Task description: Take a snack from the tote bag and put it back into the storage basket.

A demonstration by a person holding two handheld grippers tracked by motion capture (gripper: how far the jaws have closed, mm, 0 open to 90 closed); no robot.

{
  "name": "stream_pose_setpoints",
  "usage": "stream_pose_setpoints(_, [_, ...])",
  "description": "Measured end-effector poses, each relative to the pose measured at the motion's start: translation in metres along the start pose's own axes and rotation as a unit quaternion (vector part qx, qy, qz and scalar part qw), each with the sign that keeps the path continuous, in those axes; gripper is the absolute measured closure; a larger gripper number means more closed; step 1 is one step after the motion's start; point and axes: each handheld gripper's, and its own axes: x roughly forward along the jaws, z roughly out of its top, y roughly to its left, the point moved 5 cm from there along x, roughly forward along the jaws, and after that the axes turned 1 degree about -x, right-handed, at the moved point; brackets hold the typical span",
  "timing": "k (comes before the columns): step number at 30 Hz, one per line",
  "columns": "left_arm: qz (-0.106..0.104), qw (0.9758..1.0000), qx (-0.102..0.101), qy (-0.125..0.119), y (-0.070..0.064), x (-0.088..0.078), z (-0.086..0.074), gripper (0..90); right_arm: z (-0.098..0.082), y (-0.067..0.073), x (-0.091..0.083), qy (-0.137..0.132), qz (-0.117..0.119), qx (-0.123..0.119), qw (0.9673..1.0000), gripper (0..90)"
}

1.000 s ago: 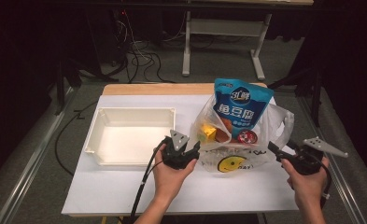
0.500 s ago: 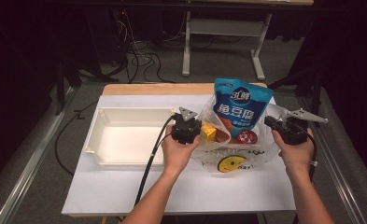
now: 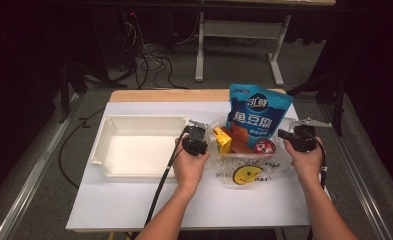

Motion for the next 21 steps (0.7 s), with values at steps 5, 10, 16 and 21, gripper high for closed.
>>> stream_pose_setpoints(5, [0.002, 0.9997, 0.014, 0.018, -0.021, 0.008, -0.011, 90.0, -0.007, -0.002, 0.008, 0.011, 0.027, 0.008, 0.9995, 90.0])
stream_pose_setpoints(10, [0.011, 0.9998, -0.014, -0.003, -0.028, 0.014, -0.024, 90.0, -0.017, -0.004, 0.015, 0.026, 0.034, 0.005, 0.9991, 90.0])
stream_pose_setpoints(16, [0.009, 0.9995, -0.030, -0.005, -0.032, 0.023, -0.042, 90.0, -0.035, -0.013, 0.027, 0.045, 0.027, 0.019, 0.9984, 90.0])
stream_pose_setpoints(21, [0.024, 0.9993, -0.011, -0.025, -0.036, 0.022, -0.049, 90.0, -0.047, -0.012, 0.030, 0.054, 0.025, 0.009, 0.9982, 90.0])
